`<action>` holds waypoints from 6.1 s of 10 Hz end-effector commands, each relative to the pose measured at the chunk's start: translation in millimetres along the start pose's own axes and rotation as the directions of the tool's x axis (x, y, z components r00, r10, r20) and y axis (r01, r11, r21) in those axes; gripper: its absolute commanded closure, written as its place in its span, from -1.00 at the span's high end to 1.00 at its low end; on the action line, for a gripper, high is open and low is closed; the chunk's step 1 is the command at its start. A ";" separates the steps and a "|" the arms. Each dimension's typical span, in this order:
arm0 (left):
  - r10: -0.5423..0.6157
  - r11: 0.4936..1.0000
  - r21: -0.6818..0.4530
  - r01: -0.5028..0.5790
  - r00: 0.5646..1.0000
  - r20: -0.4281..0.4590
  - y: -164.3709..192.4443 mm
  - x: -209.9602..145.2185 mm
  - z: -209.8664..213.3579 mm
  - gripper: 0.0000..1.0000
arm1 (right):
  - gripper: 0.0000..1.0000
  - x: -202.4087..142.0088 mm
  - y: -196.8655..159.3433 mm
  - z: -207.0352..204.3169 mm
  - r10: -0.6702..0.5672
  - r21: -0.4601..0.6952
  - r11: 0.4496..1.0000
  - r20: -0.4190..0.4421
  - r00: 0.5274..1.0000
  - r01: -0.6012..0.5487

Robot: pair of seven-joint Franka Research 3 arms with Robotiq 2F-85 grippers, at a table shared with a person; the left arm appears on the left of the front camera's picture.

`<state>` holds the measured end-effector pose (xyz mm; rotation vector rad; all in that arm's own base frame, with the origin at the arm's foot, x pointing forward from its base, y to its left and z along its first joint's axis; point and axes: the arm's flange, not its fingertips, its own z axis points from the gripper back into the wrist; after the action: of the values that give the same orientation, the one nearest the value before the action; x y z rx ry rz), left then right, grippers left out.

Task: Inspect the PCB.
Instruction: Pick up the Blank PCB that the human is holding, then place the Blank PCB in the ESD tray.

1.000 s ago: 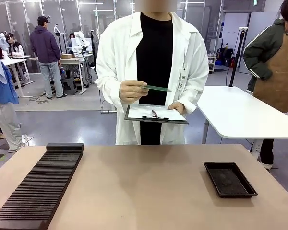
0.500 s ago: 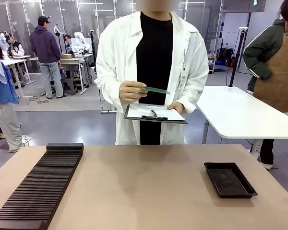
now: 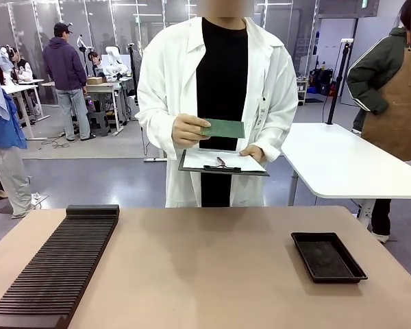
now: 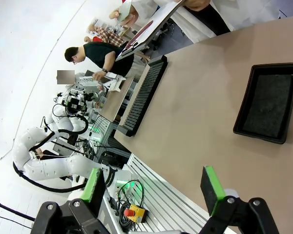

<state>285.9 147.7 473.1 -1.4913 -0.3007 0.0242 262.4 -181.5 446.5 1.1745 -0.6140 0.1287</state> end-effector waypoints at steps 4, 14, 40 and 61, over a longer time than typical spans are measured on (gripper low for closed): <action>-0.004 1.000 -0.005 0.004 1.000 0.000 0.6 1.0 -0.9 1.00 | 1.00 0.5 -0.1 0.7 0.018 0.012 1.000 0.015 1.000 -0.018; -0.004 1.000 -0.005 0.004 1.000 0.000 0.6 1.0 -0.9 1.00 | 1.00 9.1 13.3 -2.9 -0.080 0.001 0.997 -0.018 0.997 0.080; -0.004 1.000 -0.005 0.004 1.000 0.000 0.6 1.0 -0.9 1.00 | -1.00 66.0 109.1 -320.2 -0.533 0.156 0.807 -0.223 0.816 0.570; -0.004 1.000 -0.005 0.004 1.000 0.000 0.6 1.0 -0.9 1.00 | -1.00 62.4 108.3 -314.2 -0.546 0.133 0.799 -0.247 0.801 0.586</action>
<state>286.3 147.4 472.5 -1.4918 -0.2985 0.0247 390.5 125.4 489.0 1.4816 -0.0474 -0.2194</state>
